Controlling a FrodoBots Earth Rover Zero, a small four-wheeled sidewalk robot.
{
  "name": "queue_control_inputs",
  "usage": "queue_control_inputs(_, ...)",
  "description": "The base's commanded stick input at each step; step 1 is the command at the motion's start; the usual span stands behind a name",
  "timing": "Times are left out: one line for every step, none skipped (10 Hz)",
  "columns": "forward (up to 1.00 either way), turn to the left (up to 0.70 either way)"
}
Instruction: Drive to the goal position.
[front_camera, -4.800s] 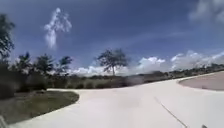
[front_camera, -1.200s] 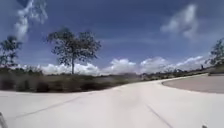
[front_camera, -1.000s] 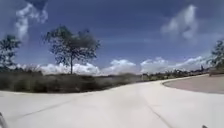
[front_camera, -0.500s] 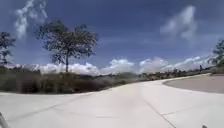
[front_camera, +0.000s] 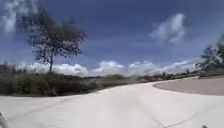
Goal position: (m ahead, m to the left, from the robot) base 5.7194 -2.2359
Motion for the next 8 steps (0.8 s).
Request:
queue_control_inputs(0.85, 0.04)
queue_control_inputs(0.85, 0.04)
queue_control_inputs(0.85, 0.04)
queue_control_inputs(0.85, 0.04)
queue_control_inputs(0.85, 0.04)
queue_control_inputs(0.85, 0.04)
queue_control_inputs(0.85, 0.04)
queue_control_inputs(0.85, 0.04)
